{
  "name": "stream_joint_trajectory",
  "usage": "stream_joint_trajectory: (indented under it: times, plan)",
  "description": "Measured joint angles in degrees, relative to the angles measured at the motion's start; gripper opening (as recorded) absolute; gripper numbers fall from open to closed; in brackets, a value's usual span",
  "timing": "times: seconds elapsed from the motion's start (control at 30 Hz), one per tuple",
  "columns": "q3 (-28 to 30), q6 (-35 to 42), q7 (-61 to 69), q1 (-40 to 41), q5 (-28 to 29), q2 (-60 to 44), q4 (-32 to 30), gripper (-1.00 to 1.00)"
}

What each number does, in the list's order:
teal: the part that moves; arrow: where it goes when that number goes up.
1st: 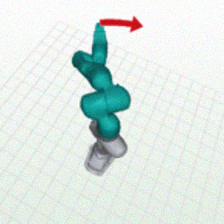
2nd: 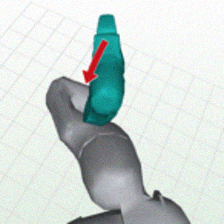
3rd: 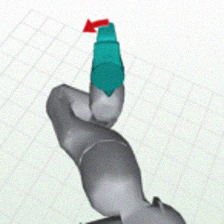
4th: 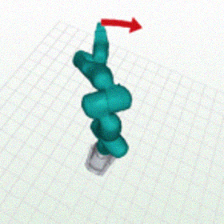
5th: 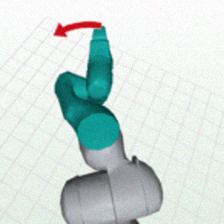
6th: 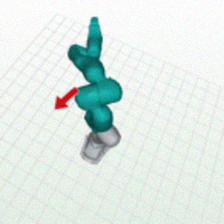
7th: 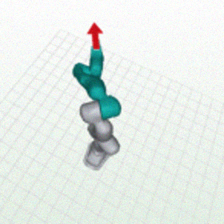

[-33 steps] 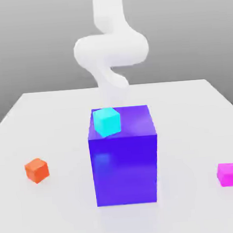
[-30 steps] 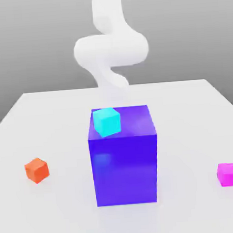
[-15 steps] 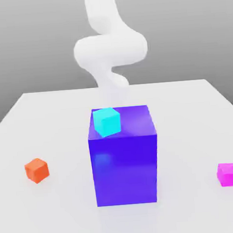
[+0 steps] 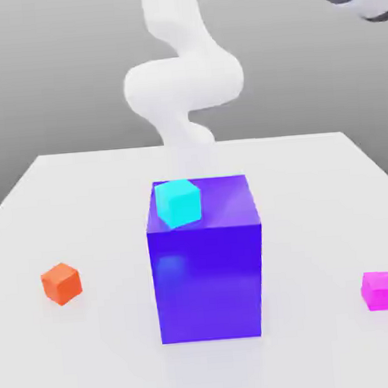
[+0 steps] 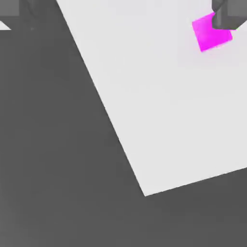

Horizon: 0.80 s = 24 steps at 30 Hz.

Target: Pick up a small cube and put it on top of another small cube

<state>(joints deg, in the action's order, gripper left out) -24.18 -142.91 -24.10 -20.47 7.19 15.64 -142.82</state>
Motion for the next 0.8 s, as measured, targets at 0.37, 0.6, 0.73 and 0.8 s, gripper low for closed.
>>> stream_joint_trajectory:
  times: [0.37, 0.6, 0.73, 0.8]
  plan:
    - [-0.96, -12.72, 9.29, 2.66, 5.42, -23.83, -3.9, 0.0]
    - [6.88, -20.72, 4.68, -2.82, 14.67, -35.83, -2.33, -1.0]
    - [6.86, -20.66, 4.62, -2.82, 14.73, -35.83, -2.34, -1.0]
    - [8.68, -22.23, 3.23, -4.17, 16.67, -38.03, -1.82, -1.0]
